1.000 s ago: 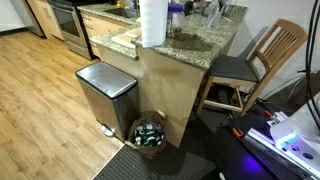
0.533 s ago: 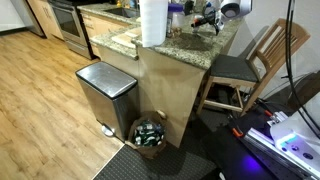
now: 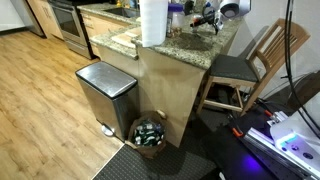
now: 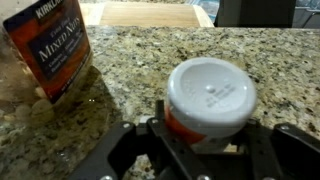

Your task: Take the bottle on the tissue roll and put it on the table, then take the object and put it on the bottle

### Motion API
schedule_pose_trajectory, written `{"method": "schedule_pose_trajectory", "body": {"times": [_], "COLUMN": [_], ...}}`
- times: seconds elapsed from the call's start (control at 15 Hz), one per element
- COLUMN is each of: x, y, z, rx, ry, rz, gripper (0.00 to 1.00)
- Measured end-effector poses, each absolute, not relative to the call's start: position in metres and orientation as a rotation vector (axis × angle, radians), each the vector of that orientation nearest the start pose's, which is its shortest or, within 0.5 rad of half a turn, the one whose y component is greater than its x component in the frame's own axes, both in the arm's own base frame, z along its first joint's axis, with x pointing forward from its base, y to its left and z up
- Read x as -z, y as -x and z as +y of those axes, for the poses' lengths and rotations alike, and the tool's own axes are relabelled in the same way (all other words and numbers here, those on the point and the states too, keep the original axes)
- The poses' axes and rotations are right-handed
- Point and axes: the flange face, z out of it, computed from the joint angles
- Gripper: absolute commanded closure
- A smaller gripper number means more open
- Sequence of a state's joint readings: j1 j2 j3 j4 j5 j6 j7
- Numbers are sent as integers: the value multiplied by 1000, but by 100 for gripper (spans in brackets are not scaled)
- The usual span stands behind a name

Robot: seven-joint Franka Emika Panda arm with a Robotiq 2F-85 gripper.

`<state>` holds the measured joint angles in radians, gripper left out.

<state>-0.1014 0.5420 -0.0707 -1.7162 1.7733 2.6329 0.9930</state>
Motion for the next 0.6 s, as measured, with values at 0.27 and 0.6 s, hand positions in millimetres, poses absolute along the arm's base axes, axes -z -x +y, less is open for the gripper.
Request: {"method": "schedule_pose_trajectory", "body": {"times": [0.27,0.6], "x": [-291,-293], "y": [-673,-669], "z": [-124,-114], "rx": [-180,-58], "ry": [501,455], "rz": [2050,2101], "gripper": [0,0]}}
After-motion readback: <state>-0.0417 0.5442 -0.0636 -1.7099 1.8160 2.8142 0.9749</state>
